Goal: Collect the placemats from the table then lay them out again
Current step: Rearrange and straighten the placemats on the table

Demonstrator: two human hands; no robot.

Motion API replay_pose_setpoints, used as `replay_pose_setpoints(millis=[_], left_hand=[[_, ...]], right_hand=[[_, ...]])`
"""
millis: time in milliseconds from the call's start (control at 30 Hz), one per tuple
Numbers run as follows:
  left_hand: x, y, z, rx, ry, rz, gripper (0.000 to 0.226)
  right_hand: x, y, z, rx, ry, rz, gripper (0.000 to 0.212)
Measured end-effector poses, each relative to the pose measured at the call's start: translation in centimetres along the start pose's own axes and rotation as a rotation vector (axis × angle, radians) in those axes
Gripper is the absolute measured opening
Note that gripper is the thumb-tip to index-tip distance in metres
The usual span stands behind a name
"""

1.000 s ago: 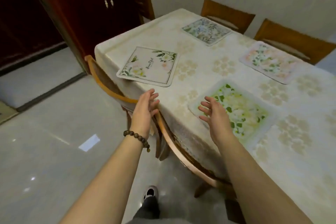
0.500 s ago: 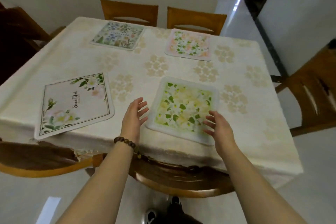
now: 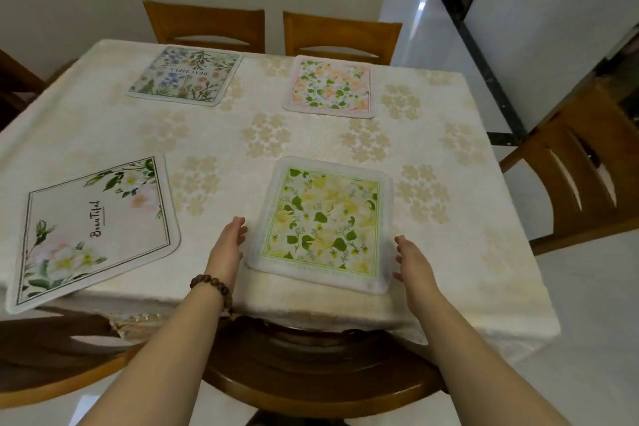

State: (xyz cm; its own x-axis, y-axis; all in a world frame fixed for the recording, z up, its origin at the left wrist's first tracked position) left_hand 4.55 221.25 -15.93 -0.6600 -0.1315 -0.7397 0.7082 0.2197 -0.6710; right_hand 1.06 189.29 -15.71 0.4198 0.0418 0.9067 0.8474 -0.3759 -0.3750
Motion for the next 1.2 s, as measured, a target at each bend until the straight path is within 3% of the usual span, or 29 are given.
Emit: replay_pose_setpoints(millis=[133,267,733,933,1067,1200], left_hand=[[0.8,2.0,0.2,0.009,0.12,-0.122,0.064],[0.7,2.3,0.9,0.056,0.256,-0.132,0.058],[2.0,1.5,-1.4,0.054,0.199,-0.155,0.036],[2.7,1.5,-1.1,0.094,0.143,-0.175,0.047],[3.5,1.1,-0.9,0.131,0.115,-0.206,0.035],[3.8,0.0,-1.0,0.127,0.114,-0.231,0.042]], right_hand=[[-1.5,0.2,0.8,-0.014,-0.019,0.031,0.048],[-2.3,0.4,1.1,-0.048,-0.065,0.045,0.05],[-2.9,0.8,1.7,-0.019,-0.049,0.08,0.058],[-3.7,-0.4,0.9,-0.011,-0.099,0.089,0.063],[-4.1,-1.5,0.0,-0.025,-0.141,0.096,0.06],[-4.5,-2.4,-0.8,-0.036,-0.131,0.107,0.06]])
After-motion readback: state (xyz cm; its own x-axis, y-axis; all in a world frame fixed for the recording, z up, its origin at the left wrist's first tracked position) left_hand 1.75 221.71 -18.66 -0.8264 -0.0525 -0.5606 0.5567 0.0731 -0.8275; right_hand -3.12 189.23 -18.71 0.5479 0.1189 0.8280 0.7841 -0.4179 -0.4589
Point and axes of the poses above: each hand's wrist, its own y-axis towards the middle knuckle, its own z-axis out of the palm, x = y × z, the point moved 2 cm from there along y, towards the middle knuckle, and after that the axes turned 12 degrees about -z, right-handed, at the moved point
